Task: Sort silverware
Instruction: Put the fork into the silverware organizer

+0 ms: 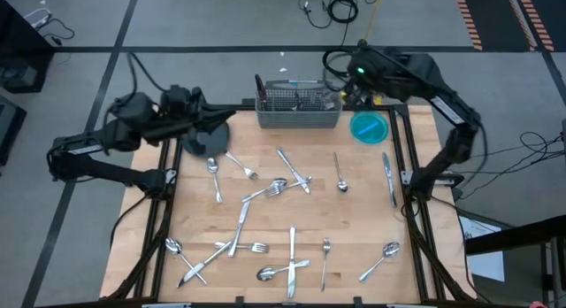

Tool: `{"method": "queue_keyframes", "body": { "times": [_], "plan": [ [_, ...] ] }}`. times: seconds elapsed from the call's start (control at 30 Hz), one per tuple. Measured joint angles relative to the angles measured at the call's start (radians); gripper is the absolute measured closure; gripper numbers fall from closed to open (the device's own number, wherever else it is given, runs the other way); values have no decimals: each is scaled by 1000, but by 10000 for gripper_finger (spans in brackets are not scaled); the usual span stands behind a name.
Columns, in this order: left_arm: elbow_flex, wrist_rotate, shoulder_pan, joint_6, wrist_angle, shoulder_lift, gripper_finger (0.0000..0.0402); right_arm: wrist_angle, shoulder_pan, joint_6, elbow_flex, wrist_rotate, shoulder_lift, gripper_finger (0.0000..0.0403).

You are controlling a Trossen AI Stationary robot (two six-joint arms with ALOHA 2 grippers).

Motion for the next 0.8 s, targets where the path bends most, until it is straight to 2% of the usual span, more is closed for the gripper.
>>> {"method": "queue_keyframes", "body": {
  "times": [0.23,0.47,0.8],
  "plan": [
    [0,0,-44,9,-2,-41,391,1,-47,-194,161,33,162,403],
    [0,0,-77,19,-16,-49,391,-1,-92,-263,165,30,248,403],
    [0,0,-86,53,-22,-49,391,45,-101,-318,166,8,321,403]
  ]
}}
